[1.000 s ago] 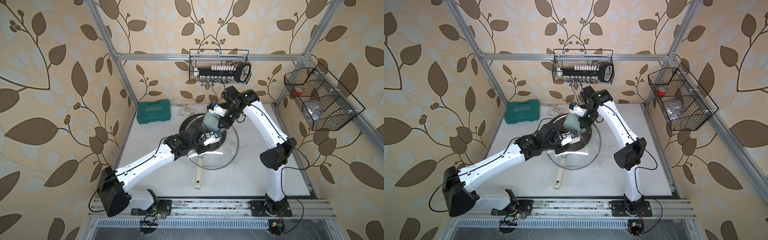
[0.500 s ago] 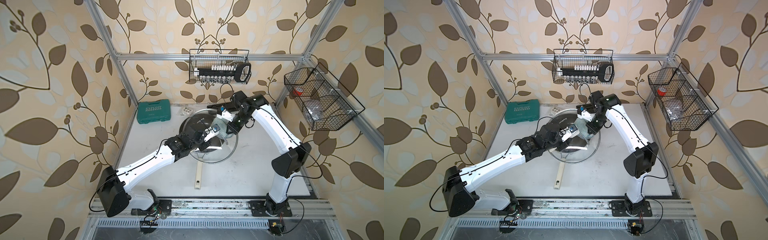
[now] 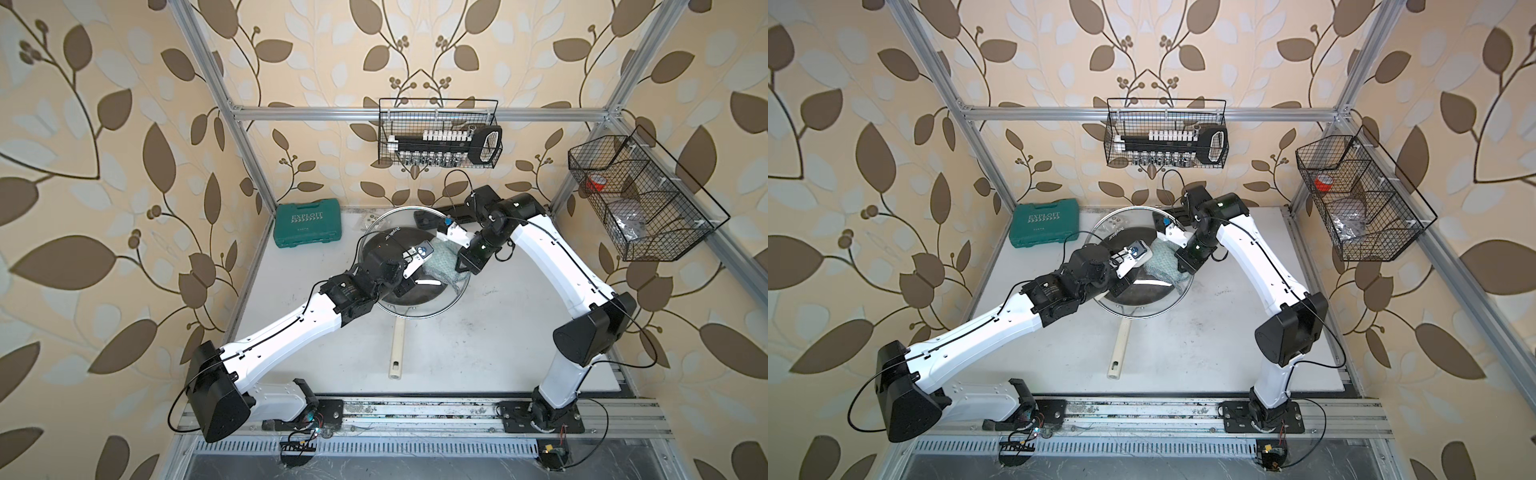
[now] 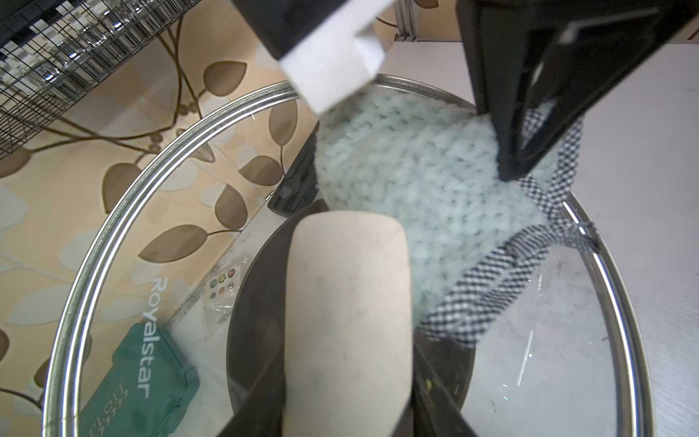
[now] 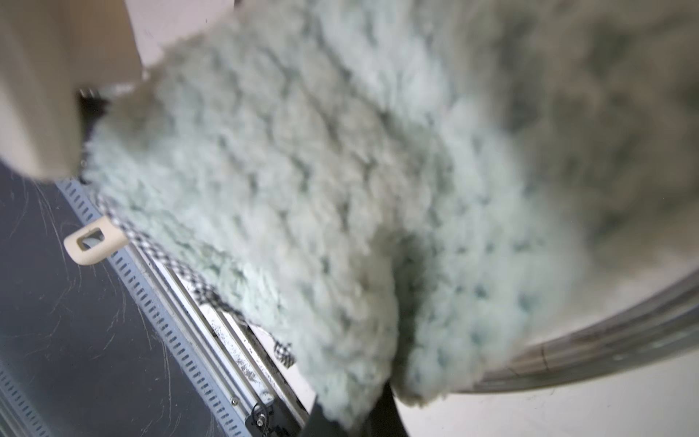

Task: Wipe the pot lid with a cloth
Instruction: Wipe the pot lid.

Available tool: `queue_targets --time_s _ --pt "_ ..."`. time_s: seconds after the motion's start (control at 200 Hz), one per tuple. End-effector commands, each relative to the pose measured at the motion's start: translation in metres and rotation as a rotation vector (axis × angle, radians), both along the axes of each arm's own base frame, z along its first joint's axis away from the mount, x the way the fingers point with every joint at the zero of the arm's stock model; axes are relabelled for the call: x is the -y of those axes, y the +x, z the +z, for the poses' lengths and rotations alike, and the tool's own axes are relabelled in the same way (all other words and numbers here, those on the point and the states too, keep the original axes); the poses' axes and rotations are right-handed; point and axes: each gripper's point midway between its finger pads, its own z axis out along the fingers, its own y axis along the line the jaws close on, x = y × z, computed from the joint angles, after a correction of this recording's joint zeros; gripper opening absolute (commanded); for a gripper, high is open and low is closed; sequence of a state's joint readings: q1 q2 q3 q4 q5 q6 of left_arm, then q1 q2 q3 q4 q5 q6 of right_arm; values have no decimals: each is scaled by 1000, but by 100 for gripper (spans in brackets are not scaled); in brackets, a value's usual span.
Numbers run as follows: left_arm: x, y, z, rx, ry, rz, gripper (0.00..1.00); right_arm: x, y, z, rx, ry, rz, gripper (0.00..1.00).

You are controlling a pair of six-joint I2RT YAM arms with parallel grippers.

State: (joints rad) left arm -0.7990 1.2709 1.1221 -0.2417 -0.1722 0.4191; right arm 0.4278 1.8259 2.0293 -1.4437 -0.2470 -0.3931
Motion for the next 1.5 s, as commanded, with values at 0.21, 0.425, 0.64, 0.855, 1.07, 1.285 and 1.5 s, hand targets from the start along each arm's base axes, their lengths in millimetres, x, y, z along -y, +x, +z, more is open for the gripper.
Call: queue_targets --time_s 0.21,0.425,0.64,0.855,1.07,1.285,1.5 --pt "12 -4 104 220 -275 -41 0 -28 55 13 51 61 -41 0" --pt "11 -2 103 209 -289 -23 0 -34 68 6 51 69 -51 0" --pt "3 9 113 237 -364 63 0 -25 57 5 46 60 -55 0" --pt "-4 21 118 272 -427 156 0 -12 37 11 45 47 -49 0" --pt "-15 37 122 263 -526 296 0 -8 14 6 0 60 -36 0" --pt "-33 57 121 227 -644 513 0 -7 1 0 -20 80 -43 0" --pt "-22 59 114 206 -657 505 0 -5 4 -1 -14 74 -48 0"
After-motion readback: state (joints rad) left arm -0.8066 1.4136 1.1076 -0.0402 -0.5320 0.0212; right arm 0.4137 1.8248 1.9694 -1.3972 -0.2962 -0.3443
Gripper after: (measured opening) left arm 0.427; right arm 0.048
